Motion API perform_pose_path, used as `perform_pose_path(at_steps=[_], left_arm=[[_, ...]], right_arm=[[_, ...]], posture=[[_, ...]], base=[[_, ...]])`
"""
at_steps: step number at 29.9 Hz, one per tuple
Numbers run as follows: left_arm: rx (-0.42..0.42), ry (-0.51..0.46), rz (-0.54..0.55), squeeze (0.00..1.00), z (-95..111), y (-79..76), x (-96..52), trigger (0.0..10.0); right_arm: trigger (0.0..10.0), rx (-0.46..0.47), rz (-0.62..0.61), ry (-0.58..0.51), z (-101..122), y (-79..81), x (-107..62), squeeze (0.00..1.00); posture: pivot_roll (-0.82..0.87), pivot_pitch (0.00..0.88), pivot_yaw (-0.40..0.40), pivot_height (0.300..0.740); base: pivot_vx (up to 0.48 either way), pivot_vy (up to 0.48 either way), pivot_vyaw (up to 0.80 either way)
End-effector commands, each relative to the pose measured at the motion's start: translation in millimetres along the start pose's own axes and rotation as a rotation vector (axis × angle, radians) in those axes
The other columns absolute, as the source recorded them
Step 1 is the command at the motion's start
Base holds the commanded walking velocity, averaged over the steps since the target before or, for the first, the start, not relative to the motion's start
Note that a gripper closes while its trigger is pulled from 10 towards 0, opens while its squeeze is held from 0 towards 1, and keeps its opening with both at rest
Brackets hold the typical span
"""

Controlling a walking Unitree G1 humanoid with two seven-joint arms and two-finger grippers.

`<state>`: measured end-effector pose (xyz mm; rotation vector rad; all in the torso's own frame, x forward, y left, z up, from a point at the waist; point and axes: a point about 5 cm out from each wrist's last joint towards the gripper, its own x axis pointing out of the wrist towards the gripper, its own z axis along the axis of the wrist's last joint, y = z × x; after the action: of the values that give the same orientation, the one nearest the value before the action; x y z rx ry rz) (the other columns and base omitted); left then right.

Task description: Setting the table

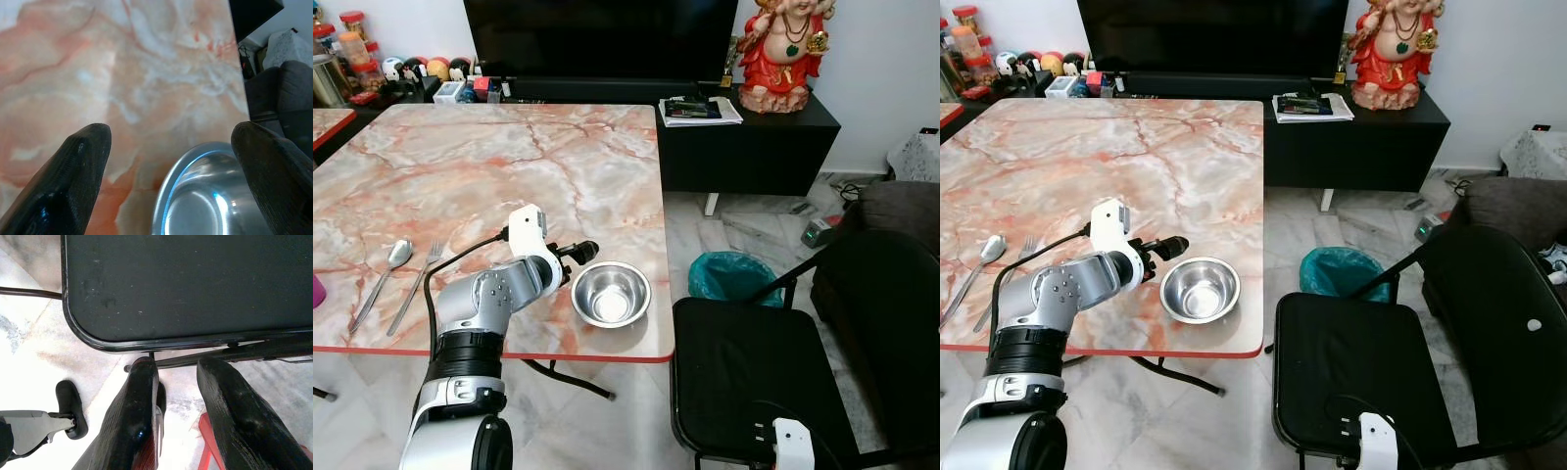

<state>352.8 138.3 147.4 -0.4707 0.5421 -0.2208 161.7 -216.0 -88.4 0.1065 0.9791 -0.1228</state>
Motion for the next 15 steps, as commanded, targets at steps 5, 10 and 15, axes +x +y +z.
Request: perform_pose_path(at_steps=[5, 10, 15], left_arm=[[-0.006, 0.037, 0.007, 0.00, -9, 3.9, 2.5, 10.0], [0.000, 0.051, 0.004, 0.00, -12, 4.2, 3.0, 10.0], [0.023, 0.077, -0.031, 0.00, -17, 0.8, 3.8, 10.0]], right_arm=[[10.0, 0.010, -0.001, 0.000, -1, 1.8, 0.2, 0.00], [10.0, 0.010, 0.000, 0.000, -1, 2.0, 0.2, 0.00], [10.0, 0.010, 0.001, 0.000, -1, 2.3, 0.1, 0.00]], posture=[[0.01, 0.000, 0.010, 0.740], [0.01, 0.000, 0.012, 0.740], [0.01, 0.000, 0.014, 0.740]], base=[[0.000, 0.000, 0.00], [0.000, 0.000, 0.00], [0.000, 0.000, 0.00]])
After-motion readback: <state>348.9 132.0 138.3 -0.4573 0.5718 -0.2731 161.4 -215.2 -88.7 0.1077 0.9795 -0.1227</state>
